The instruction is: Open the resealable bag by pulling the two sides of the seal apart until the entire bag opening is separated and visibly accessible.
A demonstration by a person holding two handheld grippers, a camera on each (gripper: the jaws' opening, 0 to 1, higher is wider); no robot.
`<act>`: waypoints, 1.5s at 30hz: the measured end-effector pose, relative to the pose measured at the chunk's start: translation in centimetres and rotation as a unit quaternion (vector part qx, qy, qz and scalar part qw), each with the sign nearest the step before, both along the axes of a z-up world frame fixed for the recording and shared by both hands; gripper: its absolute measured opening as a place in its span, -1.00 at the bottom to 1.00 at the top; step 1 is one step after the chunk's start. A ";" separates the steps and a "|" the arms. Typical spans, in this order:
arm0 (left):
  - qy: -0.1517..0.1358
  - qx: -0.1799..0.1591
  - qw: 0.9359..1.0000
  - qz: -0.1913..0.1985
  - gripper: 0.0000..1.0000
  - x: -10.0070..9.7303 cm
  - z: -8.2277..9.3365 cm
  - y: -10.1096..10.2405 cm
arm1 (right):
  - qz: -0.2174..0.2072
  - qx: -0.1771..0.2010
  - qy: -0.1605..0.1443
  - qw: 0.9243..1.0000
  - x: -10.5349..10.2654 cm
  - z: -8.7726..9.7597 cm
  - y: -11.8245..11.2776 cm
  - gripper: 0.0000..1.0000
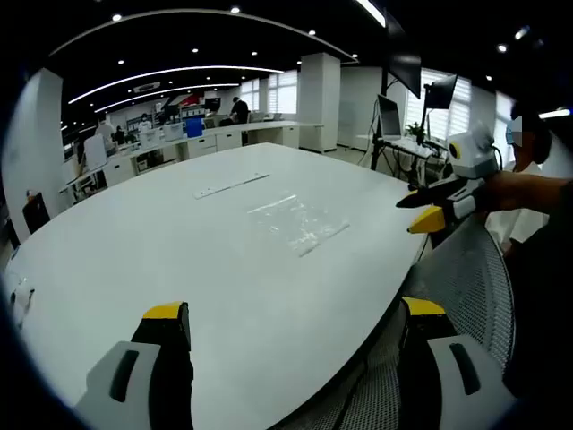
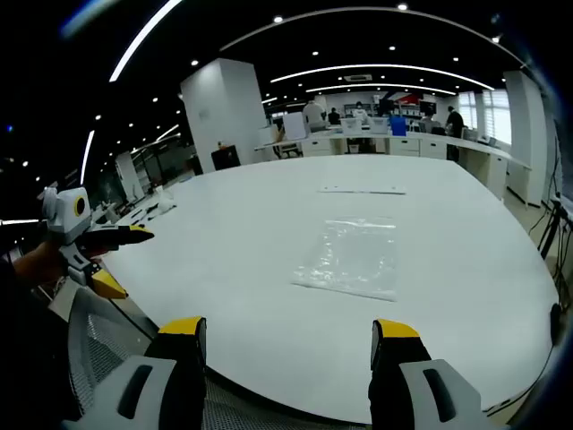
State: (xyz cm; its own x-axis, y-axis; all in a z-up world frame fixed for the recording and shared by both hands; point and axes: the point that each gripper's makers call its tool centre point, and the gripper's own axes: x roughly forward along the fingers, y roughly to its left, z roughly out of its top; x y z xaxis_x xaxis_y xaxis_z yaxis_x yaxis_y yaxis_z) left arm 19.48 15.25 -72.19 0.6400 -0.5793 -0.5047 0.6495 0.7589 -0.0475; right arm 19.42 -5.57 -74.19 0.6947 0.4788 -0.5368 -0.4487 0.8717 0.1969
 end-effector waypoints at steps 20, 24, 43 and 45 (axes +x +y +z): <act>0.005 0.005 1.000 -0.013 0.86 0.0 -0.3 -0.1 | -0.004 0.004 0.002 1.000 -0.1 -0.1 0.2 0.49; 0.006 0.006 1.000 -0.012 0.86 -0.1 -0.4 -0.1 | -0.002 0.002 0.002 1.000 -0.2 0.0 0.2 0.49; 0.013 0.010 1.000 -0.012 0.84 -0.1 -0.7 0.2 | 0.028 -0.039 -0.006 0.999 2.5 -0.6 -1.4 0.48; 0.013 0.012 1.000 -0.014 0.84 0.0 -0.7 0.2 | 0.026 -0.040 -0.008 0.999 3.0 -0.6 -1.5 0.47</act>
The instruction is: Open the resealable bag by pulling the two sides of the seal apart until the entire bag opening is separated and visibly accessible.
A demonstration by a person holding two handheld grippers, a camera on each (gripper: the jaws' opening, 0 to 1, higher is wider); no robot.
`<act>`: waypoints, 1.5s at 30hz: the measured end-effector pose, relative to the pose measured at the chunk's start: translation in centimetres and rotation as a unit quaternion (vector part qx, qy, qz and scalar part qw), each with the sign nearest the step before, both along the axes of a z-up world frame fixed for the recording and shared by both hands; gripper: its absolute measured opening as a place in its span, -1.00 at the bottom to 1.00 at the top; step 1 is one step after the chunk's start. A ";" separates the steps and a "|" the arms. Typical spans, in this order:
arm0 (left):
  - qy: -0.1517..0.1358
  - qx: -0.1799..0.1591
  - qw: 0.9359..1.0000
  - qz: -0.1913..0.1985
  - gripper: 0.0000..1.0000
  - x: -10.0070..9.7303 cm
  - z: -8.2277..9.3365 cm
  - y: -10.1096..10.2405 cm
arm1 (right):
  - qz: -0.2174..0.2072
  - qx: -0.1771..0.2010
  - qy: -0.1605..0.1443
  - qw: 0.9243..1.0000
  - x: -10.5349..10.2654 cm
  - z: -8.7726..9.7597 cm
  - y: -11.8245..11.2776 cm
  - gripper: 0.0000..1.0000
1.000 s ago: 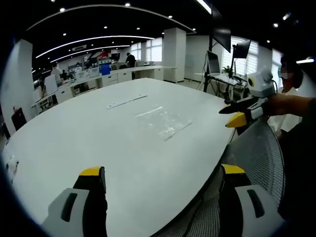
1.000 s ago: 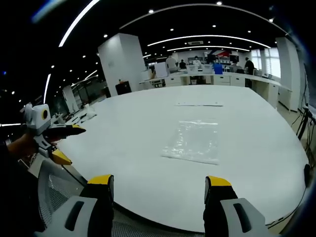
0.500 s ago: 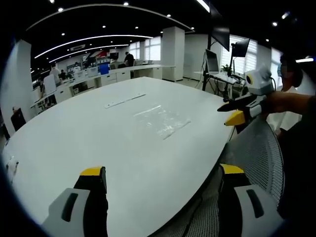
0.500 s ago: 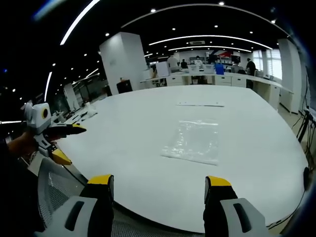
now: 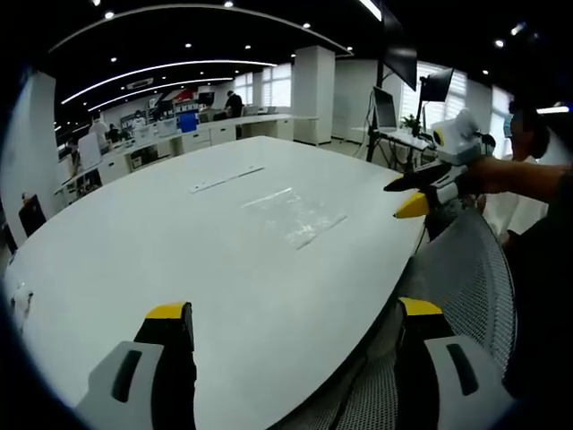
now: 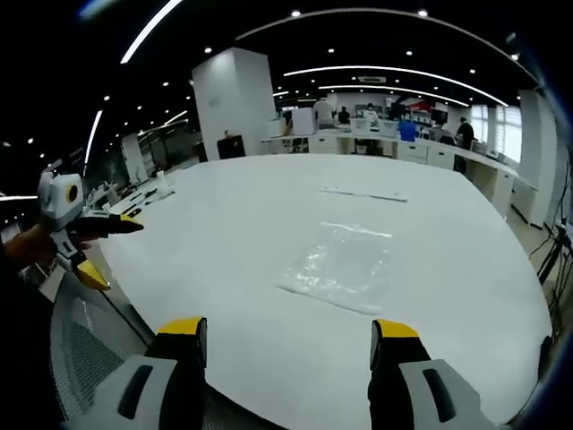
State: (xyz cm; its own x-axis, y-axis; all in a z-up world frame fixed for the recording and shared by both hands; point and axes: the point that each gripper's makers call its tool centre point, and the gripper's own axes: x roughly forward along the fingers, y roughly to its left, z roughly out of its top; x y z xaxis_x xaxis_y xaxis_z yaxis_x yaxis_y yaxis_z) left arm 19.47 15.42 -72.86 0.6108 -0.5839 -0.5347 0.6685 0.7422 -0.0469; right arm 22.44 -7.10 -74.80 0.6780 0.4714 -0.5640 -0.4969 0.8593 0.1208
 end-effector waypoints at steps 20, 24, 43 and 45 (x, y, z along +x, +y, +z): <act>-0.001 0.002 1.000 -0.003 0.82 0.4 0.3 -0.3 | 0.033 0.007 0.004 0.999 3.8 -1.5 2.9 0.43; 0.000 0.003 1.000 -0.005 0.82 0.4 0.3 -0.4 | 0.052 -0.001 0.003 0.999 4.7 -1.7 3.8 0.42; -0.002 -0.003 1.000 -0.010 0.80 1.2 0.2 -0.7 | 0.100 -0.019 0.023 0.995 6.7 -3.6 6.1 0.36; -0.001 -0.002 1.000 -0.009 0.80 1.2 0.2 -0.7 | 0.104 -0.022 0.025 0.994 6.7 -4.0 6.3 0.35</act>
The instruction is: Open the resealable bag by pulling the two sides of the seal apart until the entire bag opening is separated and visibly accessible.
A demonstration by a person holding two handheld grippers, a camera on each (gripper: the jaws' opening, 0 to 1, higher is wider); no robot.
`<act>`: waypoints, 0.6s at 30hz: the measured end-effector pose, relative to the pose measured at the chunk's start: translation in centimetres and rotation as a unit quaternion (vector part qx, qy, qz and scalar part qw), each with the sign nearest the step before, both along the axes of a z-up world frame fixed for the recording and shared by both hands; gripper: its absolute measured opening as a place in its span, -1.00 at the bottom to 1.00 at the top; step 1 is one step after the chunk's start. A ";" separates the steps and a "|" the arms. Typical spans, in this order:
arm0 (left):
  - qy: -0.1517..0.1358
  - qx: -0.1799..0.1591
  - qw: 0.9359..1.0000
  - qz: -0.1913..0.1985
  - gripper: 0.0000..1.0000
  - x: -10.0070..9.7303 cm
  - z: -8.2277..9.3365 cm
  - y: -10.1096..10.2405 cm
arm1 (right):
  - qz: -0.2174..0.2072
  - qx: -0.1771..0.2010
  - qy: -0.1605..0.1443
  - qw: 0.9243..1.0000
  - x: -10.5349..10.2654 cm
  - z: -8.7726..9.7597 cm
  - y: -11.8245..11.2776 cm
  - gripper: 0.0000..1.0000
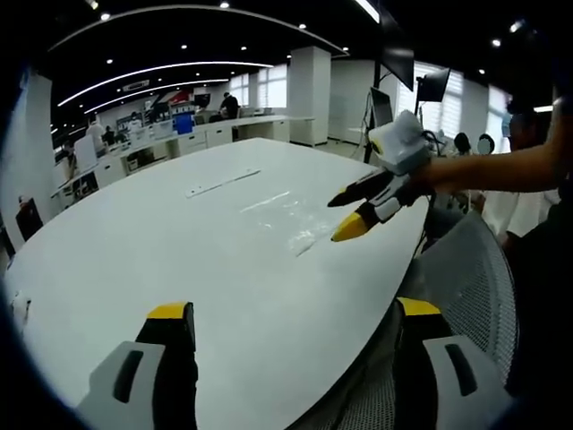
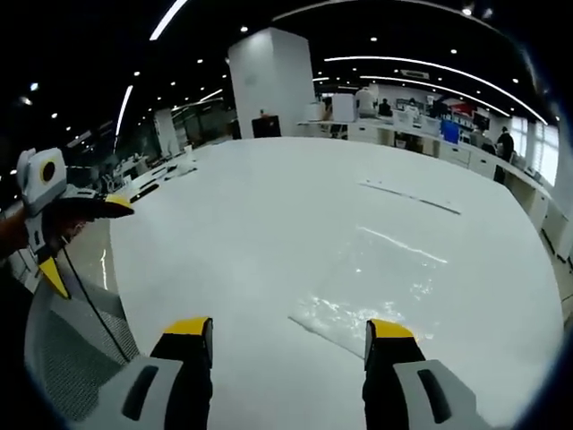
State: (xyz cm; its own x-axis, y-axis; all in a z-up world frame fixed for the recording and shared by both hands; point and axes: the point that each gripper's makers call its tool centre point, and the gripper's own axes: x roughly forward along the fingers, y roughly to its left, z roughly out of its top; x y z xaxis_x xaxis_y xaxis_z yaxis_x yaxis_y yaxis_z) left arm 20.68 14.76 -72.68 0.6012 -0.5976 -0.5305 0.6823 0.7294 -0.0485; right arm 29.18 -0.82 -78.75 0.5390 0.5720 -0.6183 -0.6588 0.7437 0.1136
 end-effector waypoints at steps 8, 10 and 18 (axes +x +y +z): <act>0.003 -0.002 1.000 0.002 0.80 0.1 -0.2 0.2 | 0.019 -0.024 0.013 0.999 0.7 -1.9 0.5 0.28; 0.004 -0.002 1.000 0.003 0.79 0.2 -0.2 0.3 | 0.023 -0.030 0.013 0.999 0.8 -2.3 0.6 0.26; 0.007 -0.004 1.000 0.005 0.78 0.2 -0.5 0.5 | 0.042 -0.068 0.035 0.996 1.4 -4.7 0.9 0.21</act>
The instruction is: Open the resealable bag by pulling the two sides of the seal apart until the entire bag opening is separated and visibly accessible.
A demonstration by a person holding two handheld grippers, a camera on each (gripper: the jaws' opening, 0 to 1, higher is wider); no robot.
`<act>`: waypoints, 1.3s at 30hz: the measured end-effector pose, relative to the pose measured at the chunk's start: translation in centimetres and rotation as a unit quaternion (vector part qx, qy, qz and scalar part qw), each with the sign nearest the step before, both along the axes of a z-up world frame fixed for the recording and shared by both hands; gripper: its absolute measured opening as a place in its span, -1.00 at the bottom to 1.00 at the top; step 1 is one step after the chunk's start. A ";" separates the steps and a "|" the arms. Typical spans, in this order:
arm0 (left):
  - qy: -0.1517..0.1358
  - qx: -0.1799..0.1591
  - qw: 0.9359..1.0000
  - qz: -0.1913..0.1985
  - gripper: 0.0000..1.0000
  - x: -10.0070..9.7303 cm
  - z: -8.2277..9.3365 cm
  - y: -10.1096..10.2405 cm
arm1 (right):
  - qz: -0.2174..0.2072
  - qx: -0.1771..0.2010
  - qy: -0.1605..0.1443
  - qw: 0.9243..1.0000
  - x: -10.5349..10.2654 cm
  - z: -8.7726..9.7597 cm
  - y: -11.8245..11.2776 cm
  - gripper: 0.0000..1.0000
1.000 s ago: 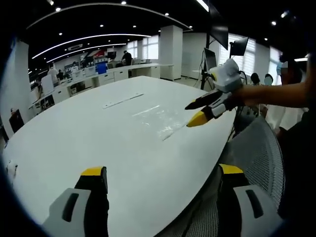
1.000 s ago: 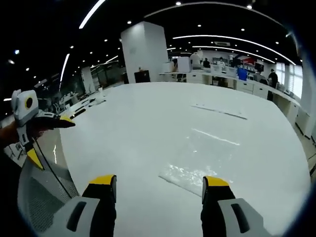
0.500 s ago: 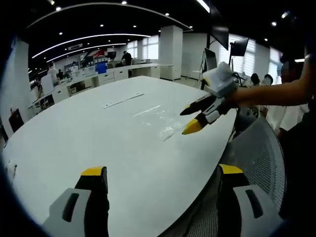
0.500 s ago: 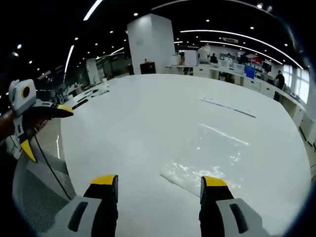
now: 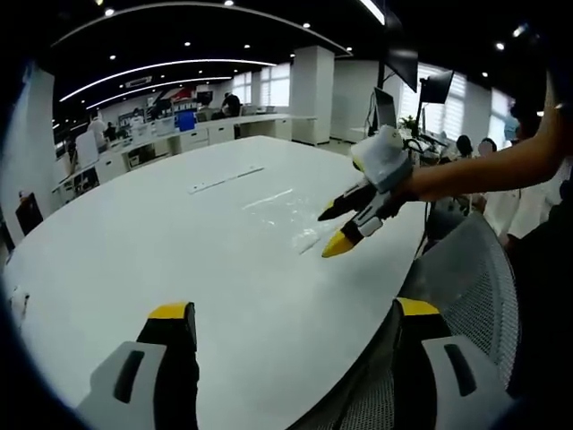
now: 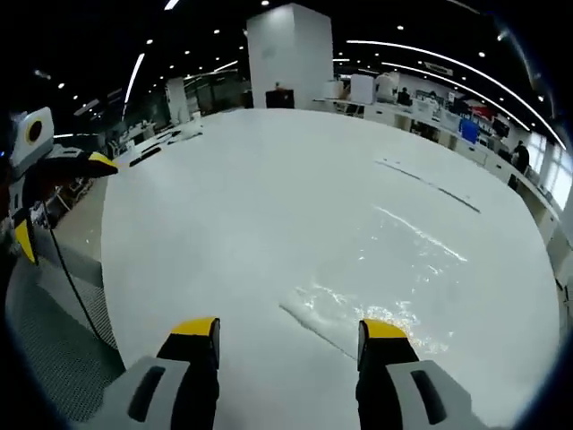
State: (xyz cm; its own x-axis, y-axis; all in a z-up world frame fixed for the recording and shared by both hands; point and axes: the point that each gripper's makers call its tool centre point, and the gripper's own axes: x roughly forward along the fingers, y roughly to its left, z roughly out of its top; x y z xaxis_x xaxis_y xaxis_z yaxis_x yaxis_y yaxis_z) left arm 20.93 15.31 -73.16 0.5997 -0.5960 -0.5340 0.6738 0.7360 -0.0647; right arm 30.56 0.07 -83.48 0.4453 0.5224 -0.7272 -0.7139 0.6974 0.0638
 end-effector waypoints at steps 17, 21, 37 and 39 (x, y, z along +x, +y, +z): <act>0.010 -0.005 1.000 0.008 0.76 -0.3 -0.4 0.4 | 0.035 0.021 0.033 0.999 0.6 -1.7 1.9 -0.21; 0.014 -0.004 1.000 0.009 0.75 -0.3 -0.6 0.5 | 0.037 0.015 0.021 0.999 0.8 -2.0 1.8 -0.32; 0.012 -0.008 1.000 0.000 0.72 0.1 -0.6 -0.4 | 0.103 -0.052 -0.022 0.993 -0.6 -2.4 1.8 -0.94; 0.014 0.001 1.000 -0.005 0.72 -0.2 -1.0 -0.4 | 0.106 -0.055 -0.020 0.993 -0.7 -2.3 2.0 -0.95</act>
